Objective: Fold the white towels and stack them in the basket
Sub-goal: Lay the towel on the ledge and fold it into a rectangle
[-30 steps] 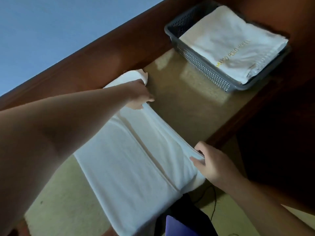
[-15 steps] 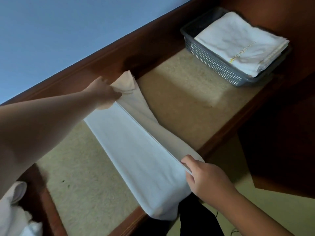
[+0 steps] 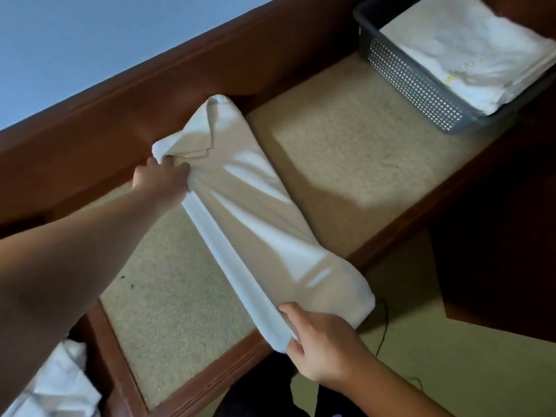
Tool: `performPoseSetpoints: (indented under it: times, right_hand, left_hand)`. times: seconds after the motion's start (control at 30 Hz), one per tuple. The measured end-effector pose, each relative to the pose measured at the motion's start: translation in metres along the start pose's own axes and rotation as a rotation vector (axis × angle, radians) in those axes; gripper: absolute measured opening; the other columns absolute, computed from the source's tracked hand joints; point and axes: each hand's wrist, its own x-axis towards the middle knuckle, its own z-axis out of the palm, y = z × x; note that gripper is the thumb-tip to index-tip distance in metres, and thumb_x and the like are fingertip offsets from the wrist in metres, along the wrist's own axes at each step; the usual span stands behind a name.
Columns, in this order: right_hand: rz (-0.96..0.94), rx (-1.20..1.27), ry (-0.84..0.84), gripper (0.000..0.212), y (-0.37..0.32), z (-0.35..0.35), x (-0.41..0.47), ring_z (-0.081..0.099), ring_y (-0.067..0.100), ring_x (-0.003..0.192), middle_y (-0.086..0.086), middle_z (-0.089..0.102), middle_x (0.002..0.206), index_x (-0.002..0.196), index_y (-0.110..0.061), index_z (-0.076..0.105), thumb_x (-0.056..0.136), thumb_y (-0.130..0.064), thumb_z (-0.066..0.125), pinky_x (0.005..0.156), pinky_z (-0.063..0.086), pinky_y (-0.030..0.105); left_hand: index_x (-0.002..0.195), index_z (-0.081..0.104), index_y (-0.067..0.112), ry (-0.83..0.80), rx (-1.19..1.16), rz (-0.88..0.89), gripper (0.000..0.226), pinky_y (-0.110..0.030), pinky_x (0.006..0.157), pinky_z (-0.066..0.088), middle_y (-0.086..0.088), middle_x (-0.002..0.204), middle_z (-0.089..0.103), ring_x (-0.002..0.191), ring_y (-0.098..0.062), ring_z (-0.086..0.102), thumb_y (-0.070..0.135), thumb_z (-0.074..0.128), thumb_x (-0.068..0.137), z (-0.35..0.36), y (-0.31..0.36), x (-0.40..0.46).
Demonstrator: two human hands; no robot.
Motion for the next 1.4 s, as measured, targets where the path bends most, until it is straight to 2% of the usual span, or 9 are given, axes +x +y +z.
performPoseSetpoints:
  times: [0.13, 0.27, 0.4, 0.5, 0.67, 0.93, 1.1, 1.27, 1.4]
  right_hand:
    - [0.048, -0.015, 0.012, 0.053, 0.007, 0.023, 0.008, 0.057, 0.027, 0.082, -0.001, 0.058, 0.100, 0.153, -0.028, 0.029, 0.102, -0.026, 0.047, 0.068, 0.043, 0.039]
    - [0.096, 0.015, 0.015, 0.055, 0.009, 0.033, 0.006, 0.052, 0.024, 0.080, -0.003, 0.051, 0.096, 0.153, -0.029, 0.029, 0.102, -0.027, 0.047, 0.069, 0.041, 0.037]
    - [-0.016, 0.121, 0.048, 0.055, 0.000, 0.040, -0.013, 0.060, 0.023, 0.082, -0.008, 0.056, 0.090, 0.148, -0.030, 0.041, 0.093, -0.033, 0.046, 0.068, 0.039, 0.034]
    - [-0.031, 0.169, -0.013, 0.057, 0.000, 0.058, -0.021, 0.056, 0.019, 0.078, -0.008, 0.054, 0.085, 0.147, -0.037, 0.037, 0.091, -0.033, 0.044, 0.068, 0.041, 0.037]
    - [0.049, 0.183, 0.042, 0.063, 0.005, 0.076, -0.016, 0.059, 0.016, 0.097, -0.008, 0.062, 0.106, 0.155, -0.039, 0.032, 0.094, -0.033, 0.048, 0.075, 0.032, 0.023]
    - [0.030, 0.185, 0.084, 0.063, 0.005, 0.076, -0.017, 0.057, 0.015, 0.097, -0.006, 0.065, 0.109, 0.155, -0.036, 0.036, 0.094, -0.028, 0.050, 0.074, 0.031, 0.020]
    - [-0.004, 0.183, 0.105, 0.061, 0.009, 0.078, -0.019, 0.057, 0.015, 0.090, -0.009, 0.063, 0.096, 0.148, -0.036, 0.042, 0.088, -0.031, 0.050, 0.071, 0.036, 0.022]
    - [-0.015, 0.153, 0.136, 0.061, 0.016, 0.080, -0.022, 0.058, 0.015, 0.087, -0.009, 0.065, 0.097, 0.148, -0.037, 0.041, 0.089, -0.032, 0.051, 0.069, 0.036, 0.020]
    - [-0.043, 0.152, 0.077, 0.067, 0.019, 0.082, -0.022, 0.058, 0.013, 0.096, -0.009, 0.066, 0.112, 0.155, -0.036, 0.034, 0.090, -0.029, 0.050, 0.073, 0.033, 0.016]
  left_hand:
    - [0.135, 0.053, 0.017, 0.072, -0.594, -0.193, 0.048, -0.050, 0.093, 0.053, -0.016, 0.138, 0.041, 0.120, -0.042, 0.052, 0.019, 0.061, 0.088, 0.012, 0.011, 0.003]
    - [0.133, 0.045, 0.025, 0.183, -1.057, -0.481, 0.052, -0.037, 0.077, 0.048, -0.009, 0.138, 0.036, 0.099, -0.030, 0.051, 0.011, 0.061, 0.085, -0.002, 0.021, 0.003]
    - [0.145, 0.040, 0.024, 0.266, -1.386, -0.779, 0.072, -0.036, 0.085, 0.051, -0.006, 0.146, 0.045, 0.119, -0.031, 0.058, 0.031, 0.057, 0.075, -0.015, 0.015, 0.013]
    - [0.154, 0.028, 0.031, 0.100, -1.124, -0.621, 0.096, -0.037, 0.093, 0.051, -0.012, 0.157, 0.028, 0.134, -0.039, 0.049, 0.049, 0.078, 0.075, -0.021, 0.010, 0.018]
    - [0.144, 0.044, 0.028, 0.117, -0.422, -0.166, 0.070, -0.059, 0.101, 0.047, -0.016, 0.145, 0.037, 0.133, -0.044, 0.039, 0.064, 0.067, 0.088, -0.009, 0.006, 0.038]
    - [0.112, 0.065, 0.005, 0.413, 0.101, 0.203, 0.025, -0.055, 0.080, 0.045, -0.024, 0.117, 0.051, 0.106, -0.044, 0.046, 0.024, 0.060, 0.096, 0.007, 0.007, 0.045]
    - [0.123, 0.058, -0.008, 0.248, -0.086, 0.022, 0.027, -0.062, 0.087, 0.052, -0.030, 0.119, 0.057, 0.113, -0.053, 0.056, 0.004, 0.051, 0.099, -0.002, 0.009, 0.046]
    - [0.145, 0.048, 0.007, 0.185, -0.735, -0.587, 0.047, -0.044, 0.106, 0.051, -0.017, 0.139, 0.061, 0.128, -0.037, 0.060, 0.026, 0.047, 0.102, -0.014, -0.005, 0.078]
    - [0.123, 0.063, 0.034, 0.202, -1.141, -0.722, 0.046, -0.046, 0.075, 0.061, 0.004, 0.101, 0.069, 0.093, -0.028, 0.075, 0.044, 0.061, 0.078, 0.086, -0.102, 0.216]
